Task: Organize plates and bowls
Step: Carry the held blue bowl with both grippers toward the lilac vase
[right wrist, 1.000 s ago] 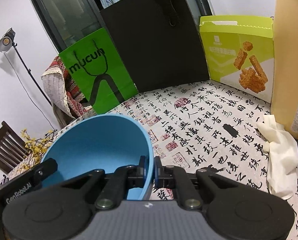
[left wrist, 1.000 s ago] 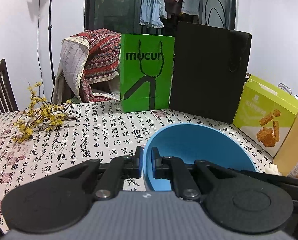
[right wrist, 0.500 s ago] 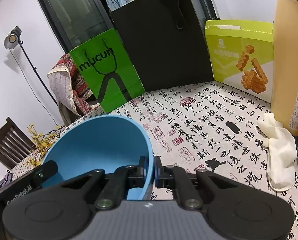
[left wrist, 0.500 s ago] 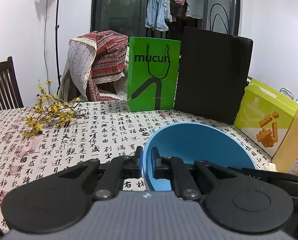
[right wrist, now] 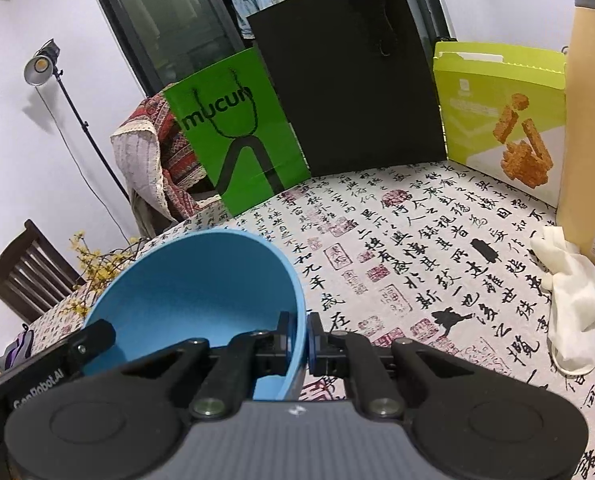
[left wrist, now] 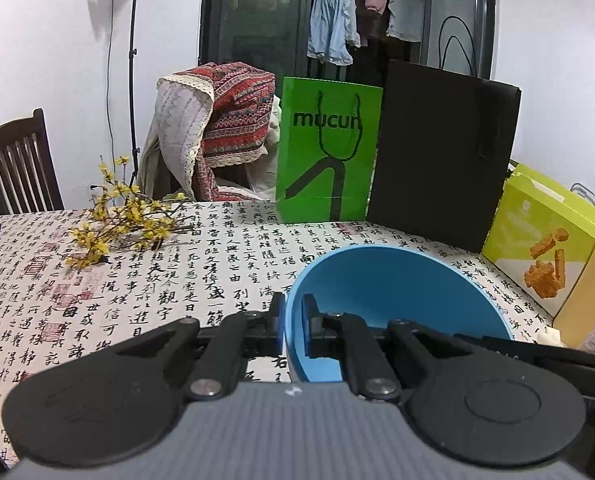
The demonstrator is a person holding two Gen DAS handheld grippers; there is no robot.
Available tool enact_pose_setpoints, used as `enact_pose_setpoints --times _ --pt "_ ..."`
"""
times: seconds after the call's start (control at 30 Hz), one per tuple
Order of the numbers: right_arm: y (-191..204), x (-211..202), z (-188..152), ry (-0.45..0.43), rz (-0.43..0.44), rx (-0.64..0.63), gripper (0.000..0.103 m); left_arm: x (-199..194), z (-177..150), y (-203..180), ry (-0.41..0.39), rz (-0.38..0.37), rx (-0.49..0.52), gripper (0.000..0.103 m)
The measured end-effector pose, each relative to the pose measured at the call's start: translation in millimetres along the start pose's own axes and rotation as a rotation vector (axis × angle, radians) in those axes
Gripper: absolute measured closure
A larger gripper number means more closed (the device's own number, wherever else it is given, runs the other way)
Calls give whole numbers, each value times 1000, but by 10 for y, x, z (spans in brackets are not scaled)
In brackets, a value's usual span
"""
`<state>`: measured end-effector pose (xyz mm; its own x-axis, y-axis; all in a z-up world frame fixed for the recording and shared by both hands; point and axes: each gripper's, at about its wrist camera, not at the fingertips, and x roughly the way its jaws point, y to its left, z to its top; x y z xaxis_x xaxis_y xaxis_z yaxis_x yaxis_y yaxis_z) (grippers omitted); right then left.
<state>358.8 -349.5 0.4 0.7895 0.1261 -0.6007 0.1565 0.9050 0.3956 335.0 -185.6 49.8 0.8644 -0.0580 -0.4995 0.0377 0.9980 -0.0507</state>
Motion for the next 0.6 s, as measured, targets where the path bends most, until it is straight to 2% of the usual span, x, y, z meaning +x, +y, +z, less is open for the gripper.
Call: enact_pose_setpoints --times 0.6 --pt "375 6 -73 15 68 -38 96 -197 49 317 -30 70 -28 94"
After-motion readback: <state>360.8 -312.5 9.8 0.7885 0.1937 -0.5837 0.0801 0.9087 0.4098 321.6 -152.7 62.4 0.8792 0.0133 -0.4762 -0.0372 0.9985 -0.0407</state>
